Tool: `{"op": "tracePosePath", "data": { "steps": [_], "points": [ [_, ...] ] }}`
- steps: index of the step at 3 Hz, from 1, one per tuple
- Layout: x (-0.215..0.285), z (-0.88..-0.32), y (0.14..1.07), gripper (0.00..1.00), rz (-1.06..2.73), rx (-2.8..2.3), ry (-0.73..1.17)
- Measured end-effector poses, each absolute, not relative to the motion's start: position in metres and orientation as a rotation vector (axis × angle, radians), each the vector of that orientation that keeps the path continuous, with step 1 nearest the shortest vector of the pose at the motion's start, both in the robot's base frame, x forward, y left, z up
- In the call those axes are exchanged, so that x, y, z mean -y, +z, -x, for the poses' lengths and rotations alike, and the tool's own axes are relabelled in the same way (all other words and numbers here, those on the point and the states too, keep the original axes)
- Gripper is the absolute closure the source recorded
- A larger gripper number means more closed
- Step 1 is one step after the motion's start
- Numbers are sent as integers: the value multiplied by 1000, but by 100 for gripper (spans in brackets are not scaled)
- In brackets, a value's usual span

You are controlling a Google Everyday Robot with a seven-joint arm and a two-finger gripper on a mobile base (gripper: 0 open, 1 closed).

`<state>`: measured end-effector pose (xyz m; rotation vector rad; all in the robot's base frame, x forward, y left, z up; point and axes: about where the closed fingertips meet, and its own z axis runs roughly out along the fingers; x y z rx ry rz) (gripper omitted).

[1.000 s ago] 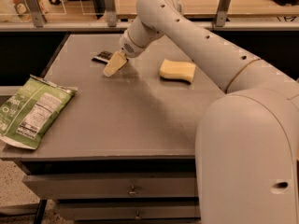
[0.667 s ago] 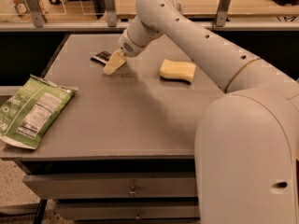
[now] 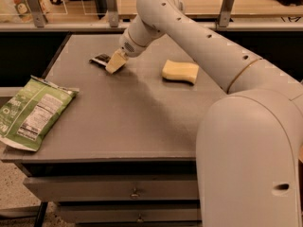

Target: Move rxbar chocolate near green jalapeno chip bag

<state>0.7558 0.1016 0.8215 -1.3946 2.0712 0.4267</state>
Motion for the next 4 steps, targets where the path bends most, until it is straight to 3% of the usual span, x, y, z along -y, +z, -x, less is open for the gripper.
{"op": "tracePosePath", "data": {
  "steps": [1, 4],
  "points": [
    [-102, -756, 822, 100, 1395, -2071, 427],
    [-119, -757, 829, 100, 1421, -2012, 475]
  ]
}}
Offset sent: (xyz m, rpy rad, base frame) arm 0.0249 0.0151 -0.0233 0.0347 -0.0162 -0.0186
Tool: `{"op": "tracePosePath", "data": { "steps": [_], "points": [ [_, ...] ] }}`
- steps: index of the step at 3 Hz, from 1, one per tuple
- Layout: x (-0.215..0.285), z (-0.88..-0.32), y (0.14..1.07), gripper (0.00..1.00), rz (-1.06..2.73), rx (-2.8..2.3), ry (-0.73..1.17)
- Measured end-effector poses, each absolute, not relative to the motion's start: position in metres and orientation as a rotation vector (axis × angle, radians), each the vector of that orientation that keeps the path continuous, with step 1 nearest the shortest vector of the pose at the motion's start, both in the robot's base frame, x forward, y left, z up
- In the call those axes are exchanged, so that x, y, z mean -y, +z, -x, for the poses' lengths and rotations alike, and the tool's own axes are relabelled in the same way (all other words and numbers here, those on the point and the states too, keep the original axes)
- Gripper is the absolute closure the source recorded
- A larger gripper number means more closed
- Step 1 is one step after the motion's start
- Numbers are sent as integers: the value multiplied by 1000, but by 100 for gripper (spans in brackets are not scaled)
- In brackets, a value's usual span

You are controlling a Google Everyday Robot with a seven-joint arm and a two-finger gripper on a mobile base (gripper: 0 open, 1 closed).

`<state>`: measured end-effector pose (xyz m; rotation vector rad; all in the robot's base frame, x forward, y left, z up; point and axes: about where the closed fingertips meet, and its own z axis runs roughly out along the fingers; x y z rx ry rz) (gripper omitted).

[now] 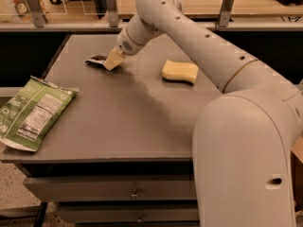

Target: Move rxbar chocolate near green jalapeno chip bag

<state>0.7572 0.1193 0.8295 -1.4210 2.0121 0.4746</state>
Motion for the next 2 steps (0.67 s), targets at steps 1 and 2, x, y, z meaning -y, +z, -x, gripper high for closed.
{"op": "tracePosePath", "data": {
  "steps": [1, 2],
  "points": [
    [-130, -748, 844, 100, 1449, -1943, 521],
    [-136, -735, 860, 100, 1486, -1880, 554]
  ]
}}
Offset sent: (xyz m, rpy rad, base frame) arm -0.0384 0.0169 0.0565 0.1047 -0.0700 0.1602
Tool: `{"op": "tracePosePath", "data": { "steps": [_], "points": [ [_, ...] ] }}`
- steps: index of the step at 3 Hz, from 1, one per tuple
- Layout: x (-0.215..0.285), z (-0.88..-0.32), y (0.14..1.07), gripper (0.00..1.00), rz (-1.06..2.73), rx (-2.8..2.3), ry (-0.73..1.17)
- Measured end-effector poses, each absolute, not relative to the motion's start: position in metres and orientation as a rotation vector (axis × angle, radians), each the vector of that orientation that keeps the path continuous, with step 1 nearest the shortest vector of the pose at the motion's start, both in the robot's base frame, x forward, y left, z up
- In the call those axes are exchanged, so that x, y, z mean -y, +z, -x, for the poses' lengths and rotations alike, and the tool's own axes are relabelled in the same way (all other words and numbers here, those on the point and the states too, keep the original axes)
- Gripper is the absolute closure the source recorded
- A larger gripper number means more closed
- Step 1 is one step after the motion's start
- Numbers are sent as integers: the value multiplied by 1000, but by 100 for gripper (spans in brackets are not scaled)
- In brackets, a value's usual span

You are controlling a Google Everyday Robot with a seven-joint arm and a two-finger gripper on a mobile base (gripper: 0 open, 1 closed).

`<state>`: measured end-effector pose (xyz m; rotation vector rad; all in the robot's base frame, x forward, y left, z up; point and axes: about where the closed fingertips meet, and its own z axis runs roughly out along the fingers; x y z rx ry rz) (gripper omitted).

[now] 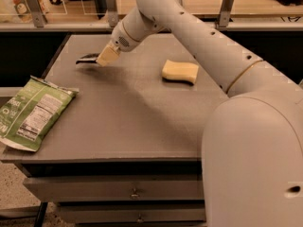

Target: Move rxbar chocolate near green jalapeno chip bag

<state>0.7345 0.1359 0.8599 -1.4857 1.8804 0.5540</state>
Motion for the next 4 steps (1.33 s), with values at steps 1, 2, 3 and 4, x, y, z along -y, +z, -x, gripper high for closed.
{"op": "tracePosePath", "data": {
  "steps": [1, 2, 3, 4],
  "points": [
    [-128, -716, 868, 100, 1511, -1864, 578],
    [-113, -692, 878, 100, 1522, -1850, 598],
    [-104, -669, 873, 100, 1571, -1841, 633],
    [-100, -644, 860, 100, 1659, -1774, 708]
  ]
}}
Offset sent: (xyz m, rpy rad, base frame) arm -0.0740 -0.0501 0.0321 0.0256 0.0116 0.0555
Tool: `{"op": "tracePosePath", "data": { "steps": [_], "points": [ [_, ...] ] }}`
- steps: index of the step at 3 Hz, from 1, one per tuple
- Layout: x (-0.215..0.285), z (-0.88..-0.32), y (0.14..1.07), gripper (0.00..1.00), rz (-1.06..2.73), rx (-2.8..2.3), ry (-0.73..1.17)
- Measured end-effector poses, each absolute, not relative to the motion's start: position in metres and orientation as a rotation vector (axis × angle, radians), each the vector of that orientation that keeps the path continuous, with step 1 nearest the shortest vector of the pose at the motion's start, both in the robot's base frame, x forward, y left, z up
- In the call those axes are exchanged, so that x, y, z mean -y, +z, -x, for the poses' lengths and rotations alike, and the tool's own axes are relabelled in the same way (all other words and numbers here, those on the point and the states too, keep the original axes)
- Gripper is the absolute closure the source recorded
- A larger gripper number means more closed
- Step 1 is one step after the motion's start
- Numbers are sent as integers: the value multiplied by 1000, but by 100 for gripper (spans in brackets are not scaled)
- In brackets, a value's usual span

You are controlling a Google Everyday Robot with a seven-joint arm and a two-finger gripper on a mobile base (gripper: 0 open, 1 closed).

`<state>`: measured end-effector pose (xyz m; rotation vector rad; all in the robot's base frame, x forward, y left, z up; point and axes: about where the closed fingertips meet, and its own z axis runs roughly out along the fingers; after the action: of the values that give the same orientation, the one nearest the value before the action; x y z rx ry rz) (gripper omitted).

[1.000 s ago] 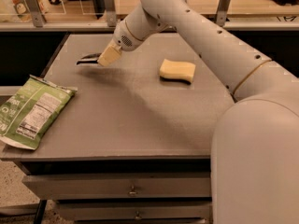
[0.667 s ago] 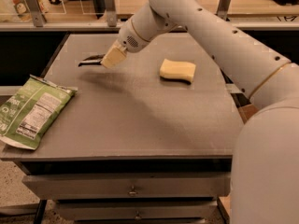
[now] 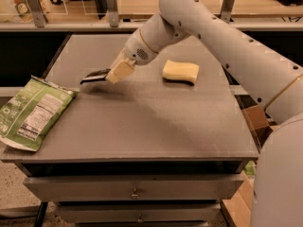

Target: Move rxbar chocolate near green jalapeno chip bag

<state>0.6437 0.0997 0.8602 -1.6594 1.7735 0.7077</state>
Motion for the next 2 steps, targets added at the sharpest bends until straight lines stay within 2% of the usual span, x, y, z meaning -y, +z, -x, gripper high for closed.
{"op": "tracePosePath", "data": {
  "steps": [2],
  "points": [
    [-104, -638, 857, 100, 1718, -1684, 690]
  ]
}}
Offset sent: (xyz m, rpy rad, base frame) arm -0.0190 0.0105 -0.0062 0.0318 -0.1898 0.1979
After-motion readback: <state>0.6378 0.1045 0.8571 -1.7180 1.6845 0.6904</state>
